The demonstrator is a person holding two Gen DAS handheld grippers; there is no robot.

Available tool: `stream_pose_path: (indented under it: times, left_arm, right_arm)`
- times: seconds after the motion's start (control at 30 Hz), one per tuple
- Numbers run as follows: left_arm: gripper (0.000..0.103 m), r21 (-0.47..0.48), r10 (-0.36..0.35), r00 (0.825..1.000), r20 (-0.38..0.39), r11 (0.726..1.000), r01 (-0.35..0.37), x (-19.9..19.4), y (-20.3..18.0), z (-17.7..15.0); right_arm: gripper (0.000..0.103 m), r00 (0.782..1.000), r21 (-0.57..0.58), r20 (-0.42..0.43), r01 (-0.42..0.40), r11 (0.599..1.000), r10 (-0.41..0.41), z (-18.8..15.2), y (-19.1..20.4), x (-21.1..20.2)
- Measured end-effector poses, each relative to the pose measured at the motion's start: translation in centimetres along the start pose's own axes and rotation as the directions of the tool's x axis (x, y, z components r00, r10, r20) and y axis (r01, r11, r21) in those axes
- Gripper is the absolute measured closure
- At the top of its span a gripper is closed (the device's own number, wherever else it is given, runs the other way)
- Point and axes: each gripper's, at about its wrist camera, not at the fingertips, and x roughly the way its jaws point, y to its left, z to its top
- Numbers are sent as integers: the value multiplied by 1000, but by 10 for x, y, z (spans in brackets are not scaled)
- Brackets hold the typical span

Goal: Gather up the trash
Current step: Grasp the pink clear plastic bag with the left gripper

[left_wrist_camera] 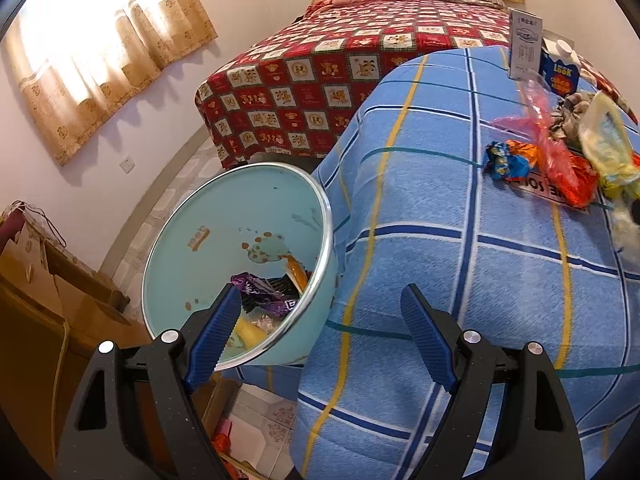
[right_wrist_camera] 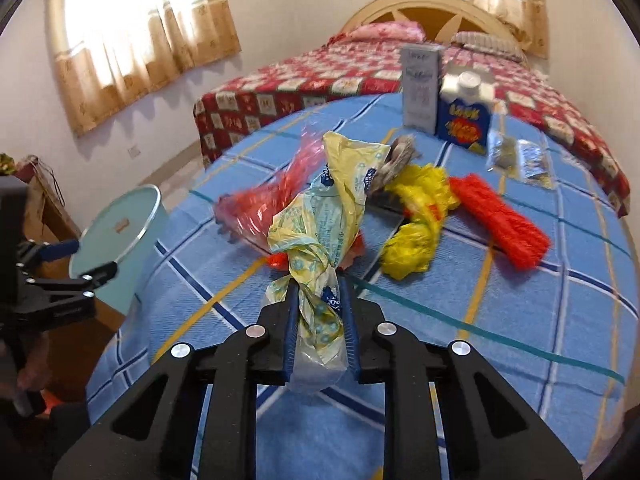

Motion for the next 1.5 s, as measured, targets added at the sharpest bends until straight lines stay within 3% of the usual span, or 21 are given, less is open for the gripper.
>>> stream_pose_path:
  times: [0.2,0.47,0.7,0.83,0.87,0.9,0.97,1.0,1.17,1.5]
  left_arm:
    - [22,14,-43,999,28,999,42,-12,-24,14]
    - [22,18,-140,988,69,990,139,-26,-79,41]
    - [22,51,-205,974,95,978,201,-30,-127,66]
    - [23,62,-200,977,71,979,196,-14,-142,71]
    - [26,64,-199,978,59,979,195,-10,-144,72]
    - [38,62,-205,978,38,977,202,-4,-144,71]
    - [80,62,-225,974,2,972,225,3,-143,70]
    - [85,61,-242,970,-10,968,242,5,-141,69]
    - [96,78,-247,969,24,967,245,-7,-128,63]
    - [100,96,-227,968,107,971,217,-45,-87,50]
  right_arm:
    - [82,993,45,79,85,995,-89,-6,-26,-39]
    - [82,964,125,78,244,962,-255,-23,-85,-49]
    - [82,959,162,90,253,954,-269,-35,-110,-54]
    - [82,961,160,107,236,959,-254,-37,-107,-55]
    - [82,963,158,110,229,961,-247,-38,-105,-55]
    - [82,964,156,111,224,962,-243,-38,-104,-54]
    - [82,965,149,114,219,964,-237,-39,-101,-53]
    - [82,966,148,116,214,965,-232,-39,-99,-53]
    - [82,968,138,124,200,970,-217,-39,-92,-52]
    - [82,972,89,146,171,981,-183,-32,-64,-53]
